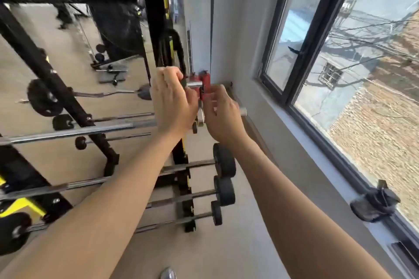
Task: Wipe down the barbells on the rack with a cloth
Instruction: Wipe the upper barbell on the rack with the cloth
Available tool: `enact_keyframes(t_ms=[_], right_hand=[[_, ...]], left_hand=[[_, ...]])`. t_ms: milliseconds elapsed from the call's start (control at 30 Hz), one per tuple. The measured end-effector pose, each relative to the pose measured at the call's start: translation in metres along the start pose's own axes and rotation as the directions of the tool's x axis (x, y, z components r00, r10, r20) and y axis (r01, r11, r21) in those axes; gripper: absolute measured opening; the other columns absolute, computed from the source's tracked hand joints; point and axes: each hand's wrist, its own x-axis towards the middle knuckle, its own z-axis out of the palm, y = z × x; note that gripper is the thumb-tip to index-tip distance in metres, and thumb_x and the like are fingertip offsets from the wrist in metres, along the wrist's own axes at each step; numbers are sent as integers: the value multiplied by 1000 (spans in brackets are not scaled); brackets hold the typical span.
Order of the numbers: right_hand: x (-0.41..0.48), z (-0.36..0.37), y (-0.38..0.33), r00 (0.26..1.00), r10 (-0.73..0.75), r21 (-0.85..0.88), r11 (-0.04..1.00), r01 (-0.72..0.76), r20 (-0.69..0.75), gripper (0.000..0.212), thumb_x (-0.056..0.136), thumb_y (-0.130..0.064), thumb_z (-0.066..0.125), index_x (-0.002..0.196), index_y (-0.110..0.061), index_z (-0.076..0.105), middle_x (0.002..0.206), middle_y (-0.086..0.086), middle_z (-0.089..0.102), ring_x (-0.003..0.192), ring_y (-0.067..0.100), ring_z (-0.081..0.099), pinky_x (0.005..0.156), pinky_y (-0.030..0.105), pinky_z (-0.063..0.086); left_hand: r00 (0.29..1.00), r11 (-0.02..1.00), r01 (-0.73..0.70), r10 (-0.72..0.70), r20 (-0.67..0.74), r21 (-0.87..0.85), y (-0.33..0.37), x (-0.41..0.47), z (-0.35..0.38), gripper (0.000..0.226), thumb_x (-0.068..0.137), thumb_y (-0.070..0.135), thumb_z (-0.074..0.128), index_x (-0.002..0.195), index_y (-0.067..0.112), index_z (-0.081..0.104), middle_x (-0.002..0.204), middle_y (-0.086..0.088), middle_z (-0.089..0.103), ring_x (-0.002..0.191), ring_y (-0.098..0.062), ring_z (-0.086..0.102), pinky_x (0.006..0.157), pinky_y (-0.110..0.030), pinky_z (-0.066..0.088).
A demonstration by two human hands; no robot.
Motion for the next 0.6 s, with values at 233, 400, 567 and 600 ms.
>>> enact_keyframes(t_ms=[233,400,567,600], right_hand=[[74,53,-45,992,126,316,942,-115,-14,62,108,-27,54,161,-33,23,124,-22,51,108,-14,57,105,29,49],[101,69,-44,944,133,138,986,-95,-301,24,104,-15,53,120,-15,72,84,-15,70,76,-5,64,66,14,48],[115,60,-62,802,105,177,984,1,-588,20,102,-9,54,108,-10,73,82,-21,64,77,-12,60,67,6,41],[116,58,-68,778,78,171,985,37,-623,20,101,-7,55,108,-10,73,83,-22,64,79,-13,60,68,6,42]], left_hand=[[995,973,80,-65,76,-216,-59,45,9,55,109,41,41,146,1,43,135,-12,56,116,-17,58,94,-9,37],[992,962,41,-6,127,-270,-90,57,16,38,113,32,37,128,5,58,104,-2,66,89,-8,62,78,-16,51],[1000,936,9,-14,-13,-351,-86,83,7,28,112,15,42,121,-4,60,102,-10,67,90,-7,59,80,-8,45],[999,926,-7,-11,-45,-378,-82,87,3,27,111,11,41,123,-5,60,106,-11,68,94,-8,60,86,-10,46]])
